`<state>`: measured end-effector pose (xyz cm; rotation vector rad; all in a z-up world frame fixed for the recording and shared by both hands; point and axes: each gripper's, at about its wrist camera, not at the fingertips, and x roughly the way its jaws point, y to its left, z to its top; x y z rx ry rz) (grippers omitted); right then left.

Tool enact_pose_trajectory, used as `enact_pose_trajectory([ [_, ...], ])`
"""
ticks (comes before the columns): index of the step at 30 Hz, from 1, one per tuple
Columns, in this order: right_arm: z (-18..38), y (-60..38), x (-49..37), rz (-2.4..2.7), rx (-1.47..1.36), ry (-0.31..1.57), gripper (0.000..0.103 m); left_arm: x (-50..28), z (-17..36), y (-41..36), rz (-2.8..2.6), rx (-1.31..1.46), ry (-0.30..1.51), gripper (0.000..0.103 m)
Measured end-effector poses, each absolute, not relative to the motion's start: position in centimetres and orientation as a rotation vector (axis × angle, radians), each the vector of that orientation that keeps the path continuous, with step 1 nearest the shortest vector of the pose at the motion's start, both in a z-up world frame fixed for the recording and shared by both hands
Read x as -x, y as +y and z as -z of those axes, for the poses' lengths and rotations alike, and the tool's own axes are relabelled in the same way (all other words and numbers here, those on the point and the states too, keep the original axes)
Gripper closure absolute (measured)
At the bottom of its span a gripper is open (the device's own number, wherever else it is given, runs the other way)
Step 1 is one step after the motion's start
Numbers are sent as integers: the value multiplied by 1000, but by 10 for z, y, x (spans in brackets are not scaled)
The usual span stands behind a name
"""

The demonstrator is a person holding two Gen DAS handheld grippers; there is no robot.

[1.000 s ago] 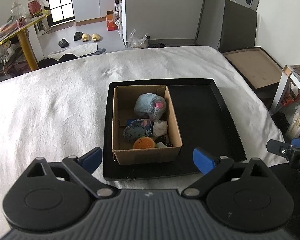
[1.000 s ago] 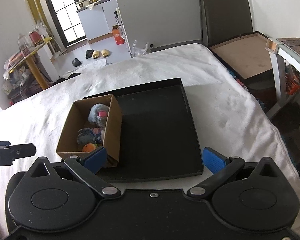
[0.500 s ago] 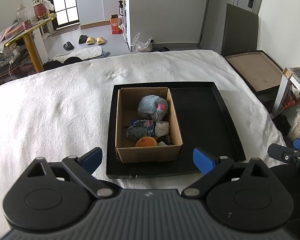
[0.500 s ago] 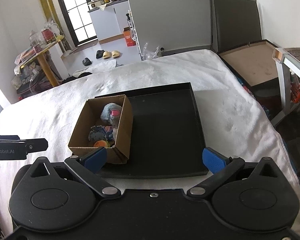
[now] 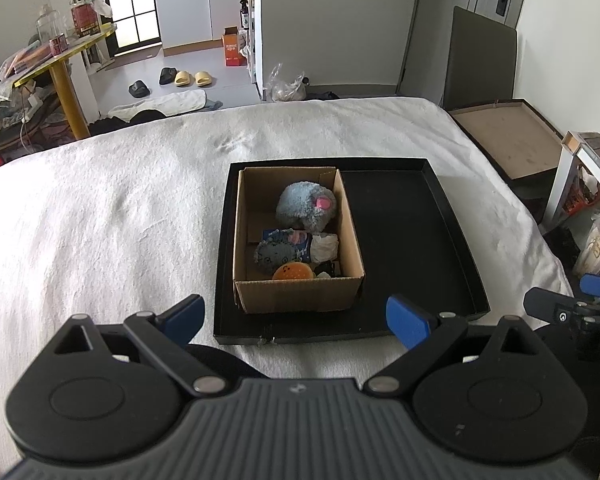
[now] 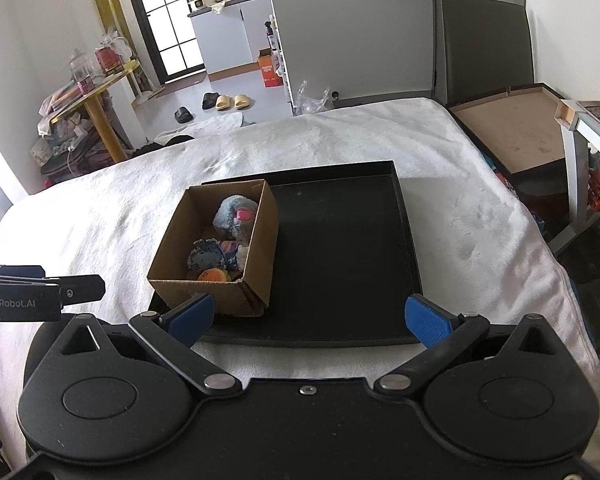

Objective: Organize soft objects

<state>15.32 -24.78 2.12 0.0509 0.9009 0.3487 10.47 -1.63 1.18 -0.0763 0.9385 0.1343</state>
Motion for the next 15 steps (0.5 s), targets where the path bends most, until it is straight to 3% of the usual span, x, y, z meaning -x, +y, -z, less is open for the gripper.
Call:
enact_pose_trajectory([
  [15,-24,-247,-150,-333,-20,888,0,-99,-11,-15,-128,72,940,6],
])
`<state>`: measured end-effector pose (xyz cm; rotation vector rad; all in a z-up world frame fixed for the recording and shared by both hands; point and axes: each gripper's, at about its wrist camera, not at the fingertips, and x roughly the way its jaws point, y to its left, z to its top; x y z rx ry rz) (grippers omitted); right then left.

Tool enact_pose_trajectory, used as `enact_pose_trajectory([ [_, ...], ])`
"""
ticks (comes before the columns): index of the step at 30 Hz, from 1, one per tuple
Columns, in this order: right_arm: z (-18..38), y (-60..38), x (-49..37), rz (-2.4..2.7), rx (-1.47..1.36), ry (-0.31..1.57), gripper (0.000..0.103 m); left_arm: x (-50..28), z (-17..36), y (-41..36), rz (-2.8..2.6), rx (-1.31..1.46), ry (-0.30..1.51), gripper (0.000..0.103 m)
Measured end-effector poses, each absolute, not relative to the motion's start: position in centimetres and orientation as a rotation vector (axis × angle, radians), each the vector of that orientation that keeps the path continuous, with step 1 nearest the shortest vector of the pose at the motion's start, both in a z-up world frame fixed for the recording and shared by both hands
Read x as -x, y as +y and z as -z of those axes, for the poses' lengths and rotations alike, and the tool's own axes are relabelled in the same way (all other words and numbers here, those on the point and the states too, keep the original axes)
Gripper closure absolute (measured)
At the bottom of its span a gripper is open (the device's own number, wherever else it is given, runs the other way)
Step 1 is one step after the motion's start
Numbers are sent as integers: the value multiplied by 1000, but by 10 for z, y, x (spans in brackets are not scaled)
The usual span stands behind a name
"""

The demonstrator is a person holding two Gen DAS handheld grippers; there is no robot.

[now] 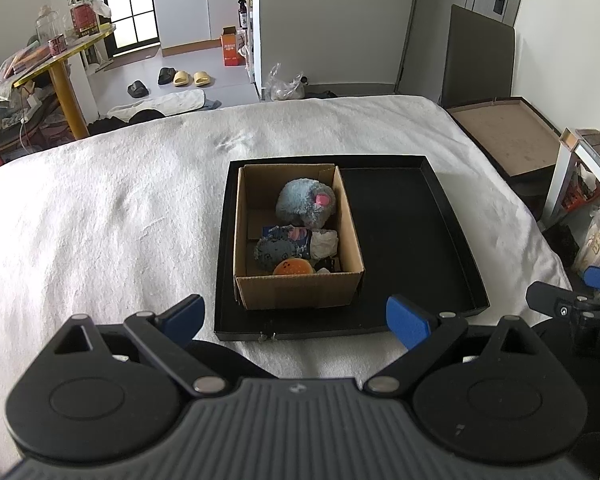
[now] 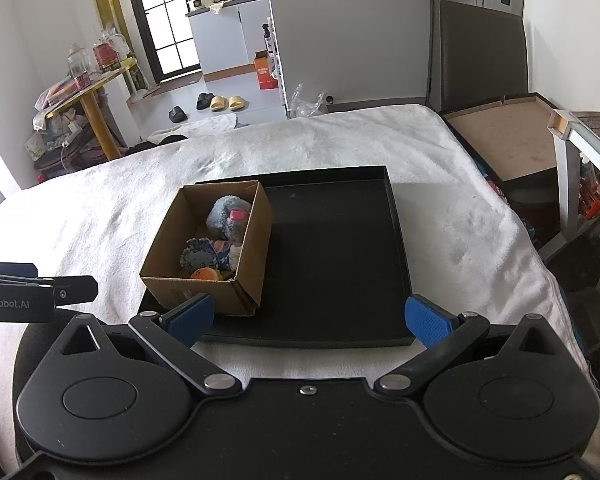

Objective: Organize soft objects

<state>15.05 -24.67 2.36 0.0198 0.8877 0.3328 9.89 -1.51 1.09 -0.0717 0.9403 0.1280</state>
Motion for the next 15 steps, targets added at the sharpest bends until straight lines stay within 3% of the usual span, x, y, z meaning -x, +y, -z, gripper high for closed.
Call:
enact_pose_trajectory([
  [15,-24,-246,-152,-339,-14,887,0,-99,-10,-14,-133,71,942,6],
])
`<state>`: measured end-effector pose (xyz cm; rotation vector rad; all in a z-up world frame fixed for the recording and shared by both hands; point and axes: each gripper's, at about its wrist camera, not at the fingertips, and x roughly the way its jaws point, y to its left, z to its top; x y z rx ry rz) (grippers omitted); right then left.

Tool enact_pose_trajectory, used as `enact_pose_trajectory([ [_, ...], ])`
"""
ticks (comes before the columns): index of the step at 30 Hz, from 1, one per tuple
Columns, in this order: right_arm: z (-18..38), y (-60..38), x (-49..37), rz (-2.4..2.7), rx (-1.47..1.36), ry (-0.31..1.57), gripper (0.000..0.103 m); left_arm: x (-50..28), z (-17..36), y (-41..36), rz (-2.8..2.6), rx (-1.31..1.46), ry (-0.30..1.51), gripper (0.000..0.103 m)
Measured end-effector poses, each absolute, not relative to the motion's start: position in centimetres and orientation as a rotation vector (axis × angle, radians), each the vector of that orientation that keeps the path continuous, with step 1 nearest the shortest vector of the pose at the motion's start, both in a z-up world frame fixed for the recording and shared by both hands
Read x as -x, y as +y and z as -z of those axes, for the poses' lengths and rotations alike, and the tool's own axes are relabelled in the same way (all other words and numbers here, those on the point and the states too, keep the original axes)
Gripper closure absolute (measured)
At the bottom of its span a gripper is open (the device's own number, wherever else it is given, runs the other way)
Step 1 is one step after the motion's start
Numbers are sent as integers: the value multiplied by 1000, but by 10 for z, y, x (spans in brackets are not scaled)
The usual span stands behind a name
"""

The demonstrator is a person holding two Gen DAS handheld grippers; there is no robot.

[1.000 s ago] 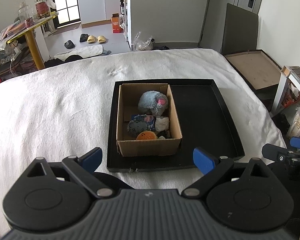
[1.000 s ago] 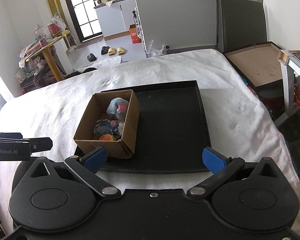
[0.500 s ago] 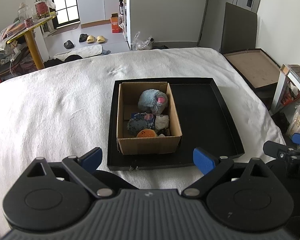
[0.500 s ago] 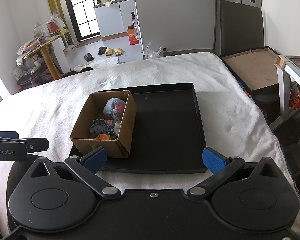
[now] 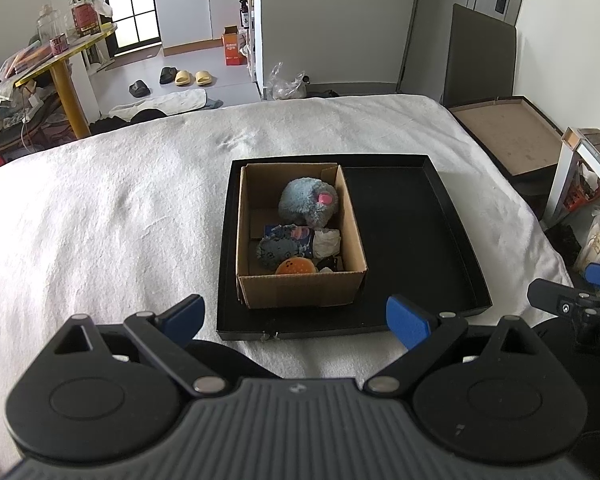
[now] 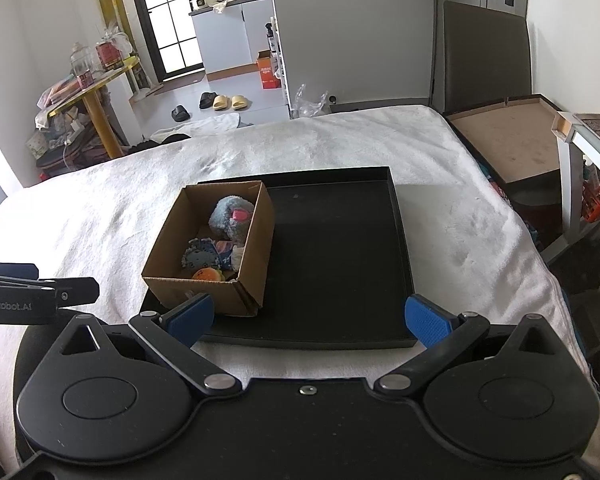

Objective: Organize soft objects

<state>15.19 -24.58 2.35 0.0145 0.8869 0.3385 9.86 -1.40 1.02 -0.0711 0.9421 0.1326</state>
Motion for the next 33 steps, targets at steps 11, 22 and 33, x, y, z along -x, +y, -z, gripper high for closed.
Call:
enact_pose_trajectory([
  [11,-22,-245,-153,-335,-13,890,0,-102,-9,-12,-133,69,948,6],
  [22,-20,-249,-157,-327,-13,895,0,-104,-7,-11,-126,68,960,6],
  [33,-19,-250,-157,-316,-7,895,0,-106,-4,-11,-122,67,974,6],
])
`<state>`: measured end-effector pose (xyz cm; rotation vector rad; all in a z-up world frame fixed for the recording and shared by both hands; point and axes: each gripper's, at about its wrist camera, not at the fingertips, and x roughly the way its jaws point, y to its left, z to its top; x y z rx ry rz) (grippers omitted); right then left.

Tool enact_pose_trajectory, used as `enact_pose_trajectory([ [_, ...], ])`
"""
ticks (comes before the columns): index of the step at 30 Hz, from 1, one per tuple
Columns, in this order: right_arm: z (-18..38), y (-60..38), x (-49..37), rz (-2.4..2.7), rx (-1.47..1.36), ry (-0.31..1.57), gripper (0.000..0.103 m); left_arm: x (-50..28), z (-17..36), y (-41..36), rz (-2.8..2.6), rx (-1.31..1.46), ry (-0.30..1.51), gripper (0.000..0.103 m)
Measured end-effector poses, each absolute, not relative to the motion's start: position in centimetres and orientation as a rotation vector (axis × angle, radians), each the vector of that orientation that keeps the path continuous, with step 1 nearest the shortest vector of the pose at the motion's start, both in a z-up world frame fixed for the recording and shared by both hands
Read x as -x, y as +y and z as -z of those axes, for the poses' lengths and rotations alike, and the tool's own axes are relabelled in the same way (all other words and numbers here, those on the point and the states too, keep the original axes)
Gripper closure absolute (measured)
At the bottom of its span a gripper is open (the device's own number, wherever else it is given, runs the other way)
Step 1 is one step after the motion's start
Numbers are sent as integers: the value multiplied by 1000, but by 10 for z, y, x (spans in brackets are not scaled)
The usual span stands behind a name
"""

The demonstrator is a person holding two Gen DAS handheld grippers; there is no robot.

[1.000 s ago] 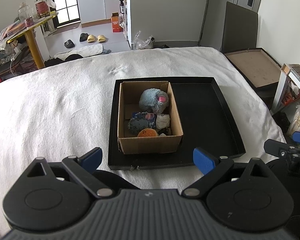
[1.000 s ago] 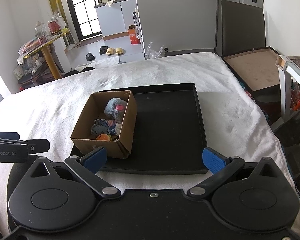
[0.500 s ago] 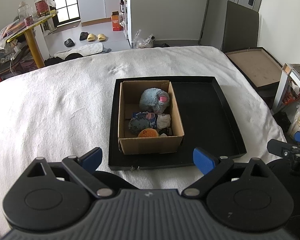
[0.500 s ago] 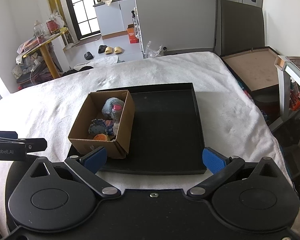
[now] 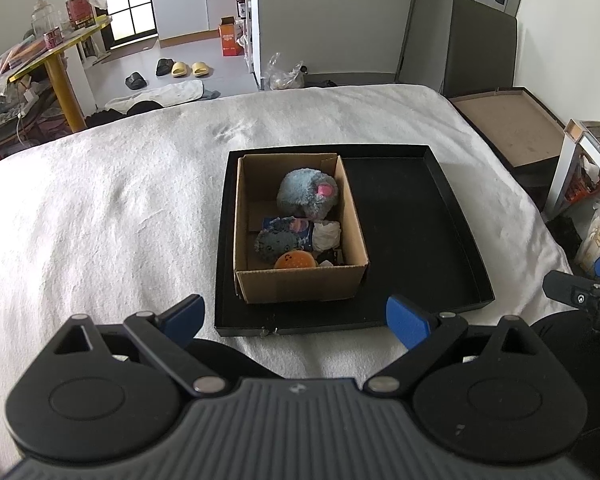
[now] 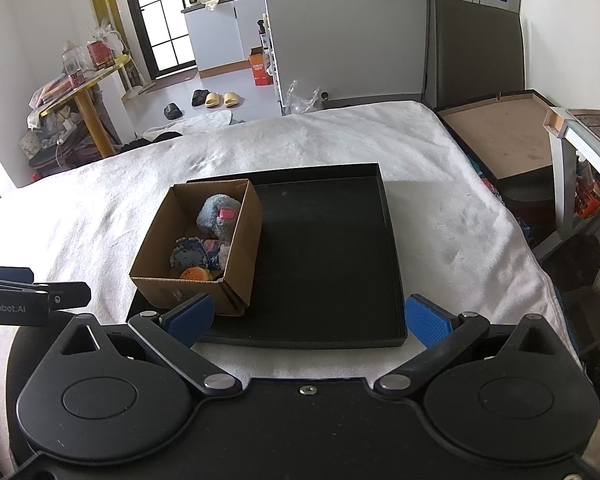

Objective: Organize soft objects

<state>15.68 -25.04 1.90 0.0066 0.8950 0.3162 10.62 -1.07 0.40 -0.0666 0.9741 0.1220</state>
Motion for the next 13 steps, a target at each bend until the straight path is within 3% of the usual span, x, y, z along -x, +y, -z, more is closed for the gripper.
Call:
enact_pose_trajectory([
  [13,-20,-253,-162,-305,-8,895,0,-109,-11,-19,-86,33,943,6],
])
